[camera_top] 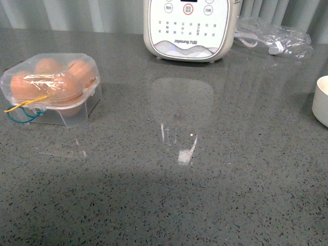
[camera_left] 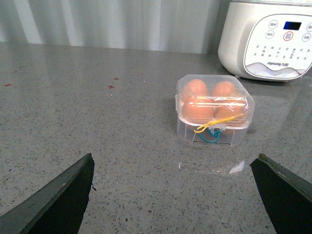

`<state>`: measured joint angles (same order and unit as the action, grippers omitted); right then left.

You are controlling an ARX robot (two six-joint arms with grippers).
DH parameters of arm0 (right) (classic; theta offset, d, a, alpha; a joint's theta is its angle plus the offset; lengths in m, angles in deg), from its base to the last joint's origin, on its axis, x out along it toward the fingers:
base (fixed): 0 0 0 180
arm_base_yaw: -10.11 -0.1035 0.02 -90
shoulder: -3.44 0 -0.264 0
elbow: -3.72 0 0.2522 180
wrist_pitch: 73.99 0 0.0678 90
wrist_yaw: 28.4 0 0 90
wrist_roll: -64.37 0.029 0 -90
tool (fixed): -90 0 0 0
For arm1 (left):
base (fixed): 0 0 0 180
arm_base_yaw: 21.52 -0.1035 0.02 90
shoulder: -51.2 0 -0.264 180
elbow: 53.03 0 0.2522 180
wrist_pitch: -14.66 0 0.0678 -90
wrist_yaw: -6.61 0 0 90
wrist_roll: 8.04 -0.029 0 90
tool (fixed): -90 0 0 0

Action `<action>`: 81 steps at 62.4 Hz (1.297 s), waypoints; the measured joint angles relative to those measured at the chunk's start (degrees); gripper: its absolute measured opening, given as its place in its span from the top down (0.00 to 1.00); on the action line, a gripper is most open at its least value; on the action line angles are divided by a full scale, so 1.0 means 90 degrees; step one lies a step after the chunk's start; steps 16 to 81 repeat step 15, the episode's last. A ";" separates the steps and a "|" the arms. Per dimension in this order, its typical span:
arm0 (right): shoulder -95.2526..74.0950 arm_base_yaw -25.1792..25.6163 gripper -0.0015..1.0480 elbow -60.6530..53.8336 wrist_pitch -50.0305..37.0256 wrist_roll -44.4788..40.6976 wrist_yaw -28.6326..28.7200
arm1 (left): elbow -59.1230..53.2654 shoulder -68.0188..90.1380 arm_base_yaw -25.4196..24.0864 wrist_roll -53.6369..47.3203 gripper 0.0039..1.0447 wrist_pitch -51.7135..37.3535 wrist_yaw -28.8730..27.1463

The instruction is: Put egg into box

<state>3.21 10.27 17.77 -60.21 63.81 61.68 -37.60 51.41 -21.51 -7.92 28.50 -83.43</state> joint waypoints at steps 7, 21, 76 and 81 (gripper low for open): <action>0.0000 0.0000 0.07 0.0000 0.0000 0.0000 0.0000 | 0.0000 0.0000 0.0000 0.0000 0.06 0.0000 0.0000; 0.0000 0.0000 0.07 0.0000 0.0000 0.0000 0.0002 | 0.0000 0.0000 0.0000 0.0000 0.06 0.0000 0.0000; 0.0000 0.0000 0.07 0.0000 0.0000 0.0000 0.0002 | 0.0000 0.0000 0.0000 0.0000 0.06 0.0000 0.0000; 0.0000 0.0000 0.07 0.0000 0.0000 0.0000 0.0002 | 0.0000 0.0000 0.0000 0.0000 0.06 0.0000 0.0000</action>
